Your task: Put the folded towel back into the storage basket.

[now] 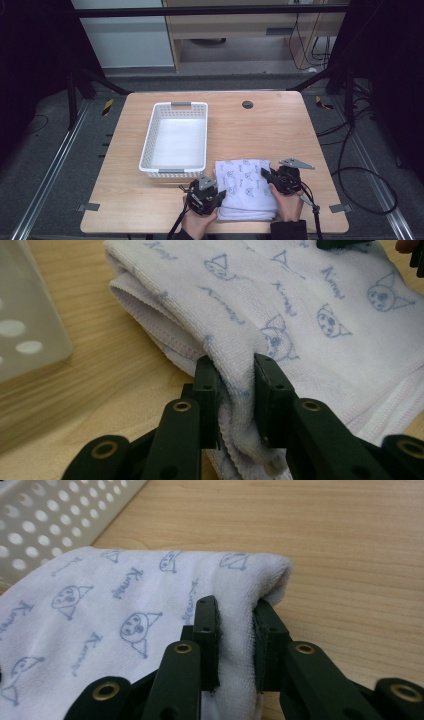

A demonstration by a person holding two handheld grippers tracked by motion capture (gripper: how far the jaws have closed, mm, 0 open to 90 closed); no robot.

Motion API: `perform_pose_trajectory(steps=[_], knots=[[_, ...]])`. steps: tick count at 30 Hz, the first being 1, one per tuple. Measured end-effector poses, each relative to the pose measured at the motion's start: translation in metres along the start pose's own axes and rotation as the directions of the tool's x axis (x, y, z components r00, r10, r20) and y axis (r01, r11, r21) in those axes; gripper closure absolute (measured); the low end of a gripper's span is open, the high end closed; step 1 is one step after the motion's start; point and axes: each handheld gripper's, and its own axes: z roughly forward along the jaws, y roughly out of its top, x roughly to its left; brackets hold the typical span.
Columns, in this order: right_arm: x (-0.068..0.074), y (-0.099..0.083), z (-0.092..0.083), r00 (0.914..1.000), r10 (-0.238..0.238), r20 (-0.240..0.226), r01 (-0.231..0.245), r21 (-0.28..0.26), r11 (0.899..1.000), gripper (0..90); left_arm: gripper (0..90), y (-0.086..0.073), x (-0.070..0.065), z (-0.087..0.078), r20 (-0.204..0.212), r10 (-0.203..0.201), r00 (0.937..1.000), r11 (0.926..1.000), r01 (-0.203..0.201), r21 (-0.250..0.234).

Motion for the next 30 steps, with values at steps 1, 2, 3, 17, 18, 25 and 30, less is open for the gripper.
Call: perform_pose_trajectory(steps=[1,2,3,17,18,25,30], knots=[[0.002,0.002,-0.004,1.0,-0.003,-0.006,0.003,-0.015,1.0,76.2,73.3,0.004,-0.002,-0.005,-0.007,0.018,0.9998,0.9998,-0.018,-0.009],[0.002,0.002,-0.004,1.0,-0.003,-0.006,0.003,-0.015,1.0,76.2,73.3,0.004,-0.002,-0.005,-0.007,0.018,0.9998,0.9998,-0.018,-0.009],[0.004,0.005,-0.008,0.9999,-0.006,-0.013,0.006,-0.031,1.0,76.2,73.4,0.008,-0.003,-0.011,-0.008,0.032,0.9995,0.9993,-0.032,-0.017],[0.019,0.028,-0.034,0.9995,-0.018,-0.024,0.015,-0.134,0.991,76.1,73.3,0.038,-0.006,-0.039,-0.037,0.124,0.9916,0.9916,-0.125,-0.034],[0.02,0.03,-0.035,0.9995,-0.02,-0.024,0.016,-0.141,0.99,76.1,73.3,0.043,-0.007,-0.043,-0.042,0.139,0.9894,0.9895,-0.14,-0.035],[0.03,0.042,-0.042,0.9992,-0.038,-0.015,0.035,-0.178,0.983,76.0,73.3,0.057,-0.006,-0.058,-0.065,0.177,0.982,0.9825,-0.181,-0.047],[0.037,0.048,-0.045,0.9989,-0.047,-0.009,0.044,-0.193,0.98,76.1,73.3,0.062,-0.003,-0.066,-0.063,0.182,0.9813,0.9809,-0.186,-0.058]])
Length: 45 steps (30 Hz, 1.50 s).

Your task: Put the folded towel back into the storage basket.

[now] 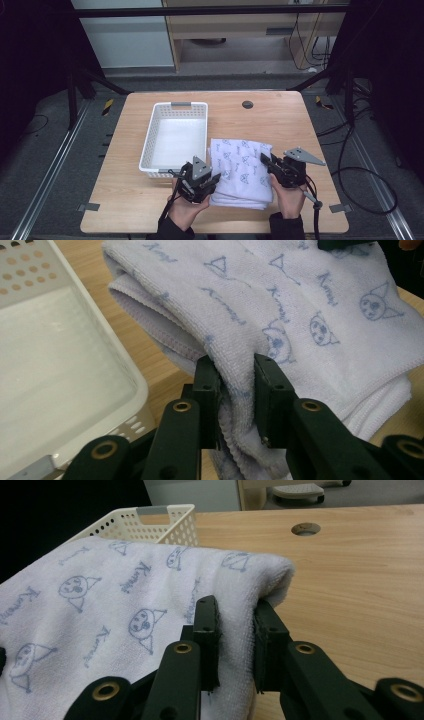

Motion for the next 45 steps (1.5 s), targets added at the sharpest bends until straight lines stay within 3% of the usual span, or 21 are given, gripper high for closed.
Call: perform_pose_trajectory(steps=[10,20,37,45], knots=[[0.021,0.015,0.006,0.9986,-0.054,0.004,0.054,-0.003,0.999,76.0,73.3,-0.001,0.015,-0.015,-0.01,0.004,0.9999,0.9997,-0.004,-0.025],[0.044,0.027,0.018,0.9958,-0.091,-0.004,0.091,-0.005,0.996,76.1,73.3,-0.003,0.031,-0.03,-0.016,-0.035,0.9992,0.9974,0.034,-0.063],[0.075,0.068,0.022,0.9889,-0.148,0.008,0.148,-0.06,0.987,76.2,73.3,0.012,0.056,-0.06,-0.034,-0.063,0.9974,0.9862,0.057,-0.156],[0.086,0.083,0.028,0.9888,-0.149,0.007,0.149,-0.087,0.985,76.2,73.3,0.017,0.067,-0.068,-0.048,-0.073,0.9961,0.9819,0.064,-0.179]])
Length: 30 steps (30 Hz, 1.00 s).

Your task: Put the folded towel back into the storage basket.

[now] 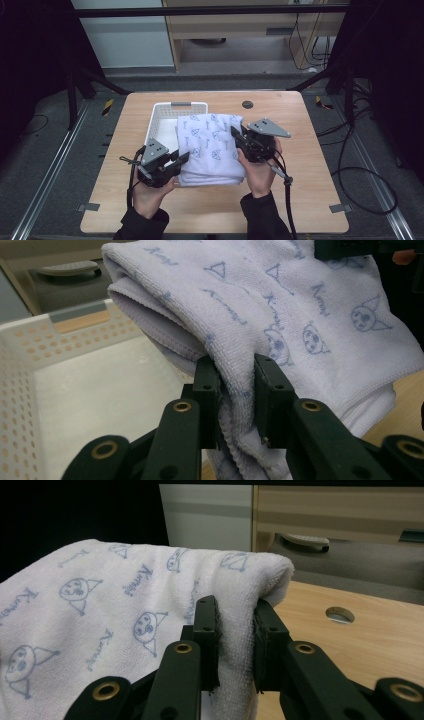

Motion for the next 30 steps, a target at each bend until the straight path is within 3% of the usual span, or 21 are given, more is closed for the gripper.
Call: perform_pose_trajectory(steps=[15,30], knots=[[0.023,0.02,0.023,0.9995,-0.032,0.0,0.032,-0.028,0.999,76.1,73.3,0.005,0.025,-0.011,-0.05,-0.038,0.998,0.9985,0.036,-0.042],[0.043,0.03,0.055,0.998,-0.063,-0.001,0.063,-0.025,0.998,76.1,73.4,0.004,0.056,-0.012,-0.104,-0.093,0.9902,0.9945,0.088,-0.056]])
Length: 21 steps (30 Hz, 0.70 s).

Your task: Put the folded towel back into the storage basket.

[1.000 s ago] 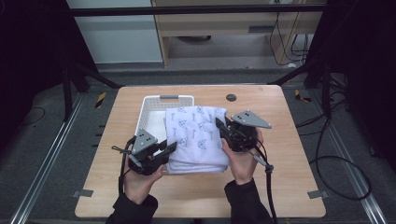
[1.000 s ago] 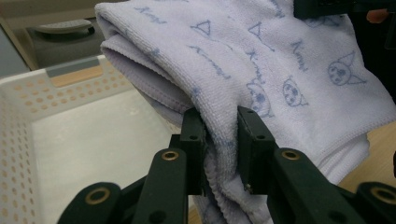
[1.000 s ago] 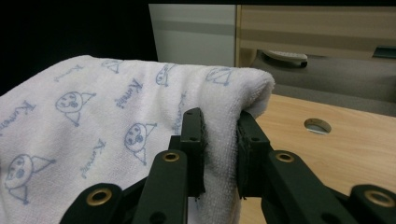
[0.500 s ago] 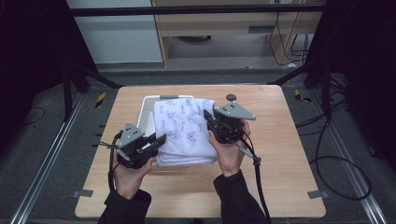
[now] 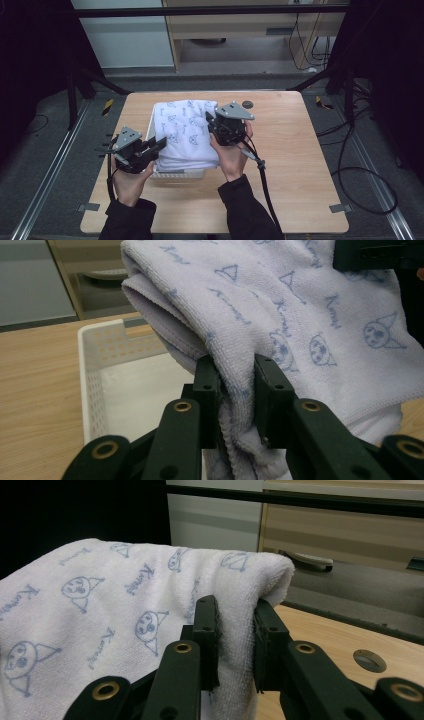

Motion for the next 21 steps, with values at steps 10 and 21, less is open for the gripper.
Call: perform_pose_trajectory(steps=[10,21], knots=[[0.012,0.006,0.023,0.9999,-0.008,-0.011,0.008,0.001,1.0,76.1,73.4,-0.002,0.019,0.003,-0.037,-0.029,0.9989,0.9996,0.029,-0.004],[0.021,0.007,0.041,0.9997,-0.02,-0.013,0.02,-0.003,1.0,76.1,73.4,-0.003,0.034,0.007,-0.062,-0.048,0.9969,0.9988,0.049,0.001]])
